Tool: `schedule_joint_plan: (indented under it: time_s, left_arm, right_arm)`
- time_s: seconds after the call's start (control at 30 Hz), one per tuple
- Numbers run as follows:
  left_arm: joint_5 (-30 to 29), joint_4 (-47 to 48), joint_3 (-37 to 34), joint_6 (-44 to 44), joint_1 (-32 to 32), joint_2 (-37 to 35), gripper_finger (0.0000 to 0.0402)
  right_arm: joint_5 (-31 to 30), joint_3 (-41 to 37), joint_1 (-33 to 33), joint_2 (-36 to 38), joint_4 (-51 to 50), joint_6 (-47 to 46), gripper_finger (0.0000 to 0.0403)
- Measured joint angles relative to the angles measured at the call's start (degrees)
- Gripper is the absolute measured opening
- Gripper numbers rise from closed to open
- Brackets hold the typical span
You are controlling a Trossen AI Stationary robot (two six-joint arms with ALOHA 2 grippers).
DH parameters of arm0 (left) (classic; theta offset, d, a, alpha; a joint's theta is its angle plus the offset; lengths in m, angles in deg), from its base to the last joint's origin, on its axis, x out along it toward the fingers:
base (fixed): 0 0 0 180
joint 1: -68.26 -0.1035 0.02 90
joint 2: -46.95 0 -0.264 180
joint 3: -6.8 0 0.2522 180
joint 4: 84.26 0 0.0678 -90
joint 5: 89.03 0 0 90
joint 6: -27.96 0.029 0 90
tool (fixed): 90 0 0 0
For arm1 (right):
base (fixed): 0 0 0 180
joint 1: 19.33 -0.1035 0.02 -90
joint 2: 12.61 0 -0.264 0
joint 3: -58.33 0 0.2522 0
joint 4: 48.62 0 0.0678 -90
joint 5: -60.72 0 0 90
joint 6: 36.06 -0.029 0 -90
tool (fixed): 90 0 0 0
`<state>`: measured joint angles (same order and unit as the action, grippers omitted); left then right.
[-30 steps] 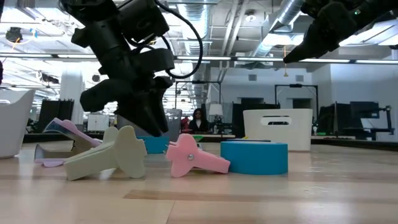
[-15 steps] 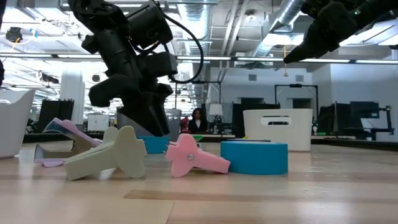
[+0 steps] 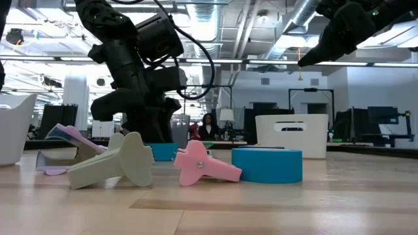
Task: Pick and place Stapler, Stapler remover, tape
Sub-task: Put the light blue tape into the bottom white bin
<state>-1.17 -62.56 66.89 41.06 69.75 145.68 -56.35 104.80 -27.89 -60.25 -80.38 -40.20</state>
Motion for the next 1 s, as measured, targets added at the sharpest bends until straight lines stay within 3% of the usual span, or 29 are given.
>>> schedule_joint_plan:
  time_s: [0.23, 0.57, 1.0]
  left_arm:
    - [-1.5, -0.9, 0.1, 0.1, 1.1, 1.9, 0.0113]
    - [-2.1, -0.8, -0.5, -0.7, 1.2, -2.0, 0.0017]
    - [-4.1, 0.8, -0.4, -4.1, 1.2, -14.9, 0.0017]
  right_arm:
    - [0.0, 0.0, 0.0, 0.0, 0.0, -0.4, 0.0000]
    - [0.0, 0.0, 0.0, 0.0, -0.3, -0.4, 0.0000]
    - [0.0, 0.0, 0.0, 0.0, -0.4, -0.4, 0.0000]
